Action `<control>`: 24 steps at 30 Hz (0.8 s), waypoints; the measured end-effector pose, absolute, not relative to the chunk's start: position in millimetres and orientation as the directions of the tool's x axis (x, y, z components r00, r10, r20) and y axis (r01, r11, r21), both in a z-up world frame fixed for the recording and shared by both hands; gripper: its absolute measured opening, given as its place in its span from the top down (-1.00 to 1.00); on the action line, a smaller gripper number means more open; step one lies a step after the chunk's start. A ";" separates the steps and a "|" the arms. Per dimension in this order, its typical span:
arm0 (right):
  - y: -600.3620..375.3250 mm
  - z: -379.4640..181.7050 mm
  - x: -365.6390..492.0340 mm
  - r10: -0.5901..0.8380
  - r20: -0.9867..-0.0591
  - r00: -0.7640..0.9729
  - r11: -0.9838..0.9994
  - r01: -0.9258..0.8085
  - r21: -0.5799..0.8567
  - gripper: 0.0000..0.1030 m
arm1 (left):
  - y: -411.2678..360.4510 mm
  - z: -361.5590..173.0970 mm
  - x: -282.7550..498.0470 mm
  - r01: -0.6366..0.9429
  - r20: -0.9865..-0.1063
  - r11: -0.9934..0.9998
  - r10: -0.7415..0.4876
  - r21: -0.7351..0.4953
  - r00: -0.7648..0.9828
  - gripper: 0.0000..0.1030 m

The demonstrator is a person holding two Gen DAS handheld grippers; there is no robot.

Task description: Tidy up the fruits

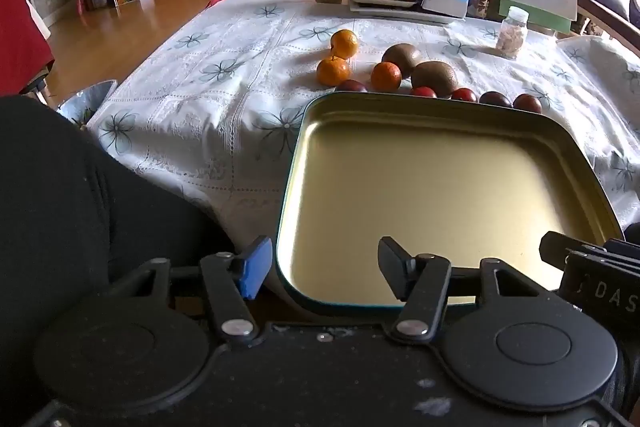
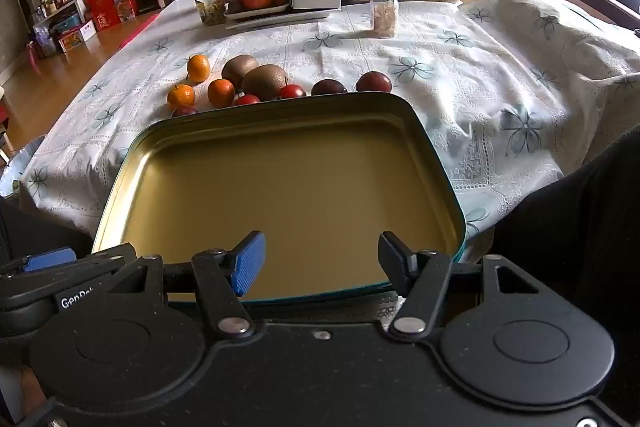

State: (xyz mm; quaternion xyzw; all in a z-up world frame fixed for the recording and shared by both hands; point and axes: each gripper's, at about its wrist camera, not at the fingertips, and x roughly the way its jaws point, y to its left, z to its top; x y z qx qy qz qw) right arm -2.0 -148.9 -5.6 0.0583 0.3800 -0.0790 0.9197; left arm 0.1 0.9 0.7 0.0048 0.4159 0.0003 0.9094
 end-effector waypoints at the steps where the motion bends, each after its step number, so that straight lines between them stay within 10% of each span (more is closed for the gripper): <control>1: -148.8 -5.6 -2.1 -0.101 -0.708 0.699 0.981 0.190 0.047 -0.28 | 1.4 0.8 0.5 -0.001 -0.755 1.000 0.008 0.009 0.655 -0.20; 24: -147.3 -6.7 1.3 -0.105 -0.713 0.693 0.981 0.191 0.042 -0.28 | -2.4 -3.8 3.6 0.023 -0.770 1.000 0.001 0.021 0.638 -0.20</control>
